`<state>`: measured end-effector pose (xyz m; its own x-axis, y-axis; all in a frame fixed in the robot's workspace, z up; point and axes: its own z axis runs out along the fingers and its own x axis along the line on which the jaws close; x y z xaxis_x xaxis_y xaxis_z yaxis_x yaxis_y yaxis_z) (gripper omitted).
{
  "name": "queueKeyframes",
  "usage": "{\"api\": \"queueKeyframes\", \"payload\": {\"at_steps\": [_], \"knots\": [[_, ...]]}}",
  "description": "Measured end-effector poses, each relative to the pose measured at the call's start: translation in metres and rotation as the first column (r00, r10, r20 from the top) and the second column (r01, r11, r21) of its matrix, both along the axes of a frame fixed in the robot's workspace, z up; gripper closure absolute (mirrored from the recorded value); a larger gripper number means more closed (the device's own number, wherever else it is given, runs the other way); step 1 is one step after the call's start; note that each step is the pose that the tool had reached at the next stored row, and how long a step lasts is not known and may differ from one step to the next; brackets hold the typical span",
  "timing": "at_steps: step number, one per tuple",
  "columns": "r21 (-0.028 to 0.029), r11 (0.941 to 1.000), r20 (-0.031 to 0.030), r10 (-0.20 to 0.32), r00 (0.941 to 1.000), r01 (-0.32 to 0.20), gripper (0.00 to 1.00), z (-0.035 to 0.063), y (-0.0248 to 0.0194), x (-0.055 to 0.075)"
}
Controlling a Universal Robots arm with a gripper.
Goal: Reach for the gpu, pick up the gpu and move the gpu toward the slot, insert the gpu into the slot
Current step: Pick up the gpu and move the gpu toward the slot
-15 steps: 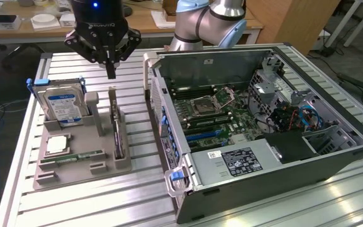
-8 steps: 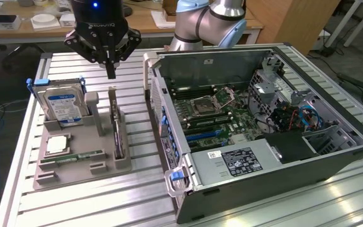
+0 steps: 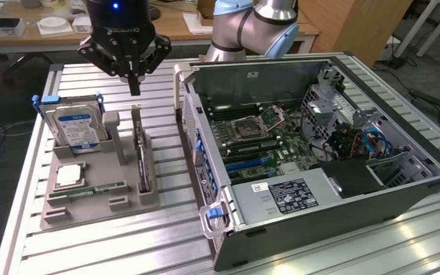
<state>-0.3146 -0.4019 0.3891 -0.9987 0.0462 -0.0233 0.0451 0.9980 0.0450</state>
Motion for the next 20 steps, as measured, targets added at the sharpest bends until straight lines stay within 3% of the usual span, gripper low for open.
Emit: {"api": "queueKeyframes", "payload": {"at_steps": [4, 7, 9, 11, 12, 16, 20], "knots": [[0.0, 1.0, 0.0, 0.0, 1.0, 0.0, 0.77, 0.0, 0.0, 0.0], [-0.0001, 1.0, -0.0001, 0.0, 1.0, 0.0, 0.59, 0.0, -0.0004, 0.0], [0.0, 1.0, 0.0, 0.0, 1.0, 0.0, 0.59, 0.0, -0.0006, 0.0], [-0.0001, 1.0, 0.0, 0.0, 1.0, 0.0, 0.47, 0.0, -0.001, 0.0], [-0.0001, 1.0, -0.0001, 0.001, 1.0, -0.001, 0.47, 0.0, -0.0013, 0.0], [-0.0001, 1.0, 0.0, 0.001, 1.0, -0.001, 0.29, 0.0, -0.0016, 0.0], [-0.0001, 1.0, 0.0, 0.001, 1.0, -0.001, 0.29, 0.0, -0.0016, 0.0]]}}
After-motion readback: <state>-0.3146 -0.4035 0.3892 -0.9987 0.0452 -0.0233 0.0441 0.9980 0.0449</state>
